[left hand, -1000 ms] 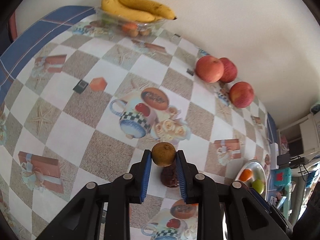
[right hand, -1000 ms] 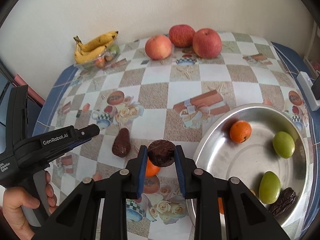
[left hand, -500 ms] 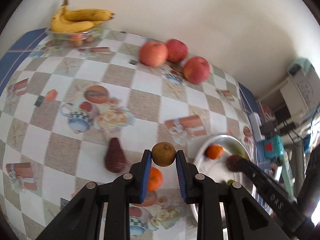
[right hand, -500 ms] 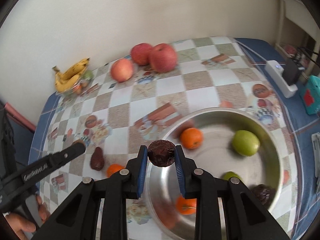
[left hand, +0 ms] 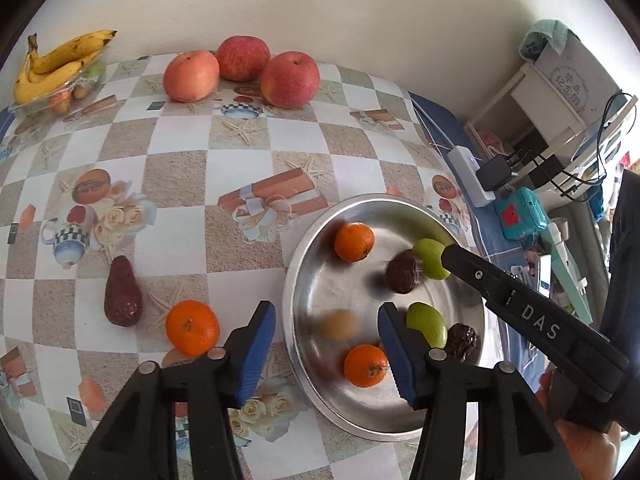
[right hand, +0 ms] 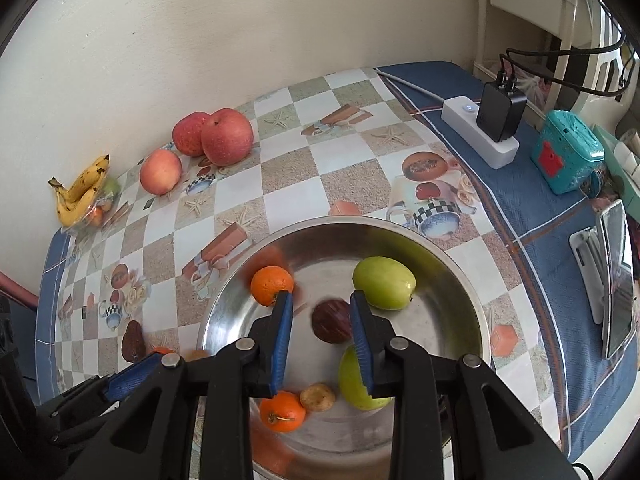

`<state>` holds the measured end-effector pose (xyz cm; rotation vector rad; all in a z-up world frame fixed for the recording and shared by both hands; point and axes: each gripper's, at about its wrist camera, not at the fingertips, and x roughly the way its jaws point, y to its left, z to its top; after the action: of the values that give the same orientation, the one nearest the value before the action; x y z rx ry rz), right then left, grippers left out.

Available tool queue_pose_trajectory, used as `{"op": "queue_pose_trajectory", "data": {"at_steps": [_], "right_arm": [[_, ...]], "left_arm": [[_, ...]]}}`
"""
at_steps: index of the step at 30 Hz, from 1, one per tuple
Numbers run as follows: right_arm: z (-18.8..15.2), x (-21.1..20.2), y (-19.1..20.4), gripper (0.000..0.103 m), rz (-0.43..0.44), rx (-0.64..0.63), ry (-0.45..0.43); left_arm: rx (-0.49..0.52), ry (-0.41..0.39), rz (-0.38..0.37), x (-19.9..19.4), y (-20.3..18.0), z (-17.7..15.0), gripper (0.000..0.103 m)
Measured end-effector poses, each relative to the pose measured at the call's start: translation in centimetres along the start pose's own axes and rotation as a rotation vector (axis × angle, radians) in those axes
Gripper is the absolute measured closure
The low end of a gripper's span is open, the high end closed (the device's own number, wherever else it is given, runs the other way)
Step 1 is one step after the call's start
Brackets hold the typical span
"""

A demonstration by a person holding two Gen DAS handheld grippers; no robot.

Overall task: Organize fruits
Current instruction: 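Carry both fruits over the bowl and release them inside, then withdraw both open tools from the bowl toward the dark pear-shaped fruit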

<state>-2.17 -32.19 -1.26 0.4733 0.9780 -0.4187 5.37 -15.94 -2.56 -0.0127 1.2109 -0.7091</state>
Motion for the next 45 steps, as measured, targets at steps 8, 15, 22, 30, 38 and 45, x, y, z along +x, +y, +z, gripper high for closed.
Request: {"op": "queue_pose_trajectory", "data": {"at_steps": [8, 15, 22, 30, 38, 45], "right_arm": [[-0.2, 0.5, 0.6, 0.045, -0.007, -0.022, 0.021], [-0.7, 1.8, 0.9, 0.026, -0.042, -0.048, 0.067], [-1.4, 3.2, 1.5, 0.010, -0.060, -0.082, 0.092], [-1.7, 4.1, 2.2, 0.005, -0.055, -0.101, 0.092], [-1.9, 4.8, 2.5, 0.005, -0.060, -0.105, 0.103], [-2.1, 4.9, 4.1, 0.005, -0.057, -0.161, 0.104]], "left_arm": [[-0.077, -0.002, 0.122, 0.1, 2.8, 0.4, 0.014], [-0.179, -0.034, 0.296, -0.1, 6.9, 0.6, 0.000], [-0.267, -0.052, 0.428, -0.4, 10.8, 0.5, 0.000], [-0.334, -0.055, 0.454, -0.6, 13.6, 0.3, 0.000], [-0.345, -0.060, 0.446, -0.6, 14.1, 0.5, 0.000], [-0.332, -0.100, 0.450, -1.5, 14.5, 0.8, 0.000]]}}
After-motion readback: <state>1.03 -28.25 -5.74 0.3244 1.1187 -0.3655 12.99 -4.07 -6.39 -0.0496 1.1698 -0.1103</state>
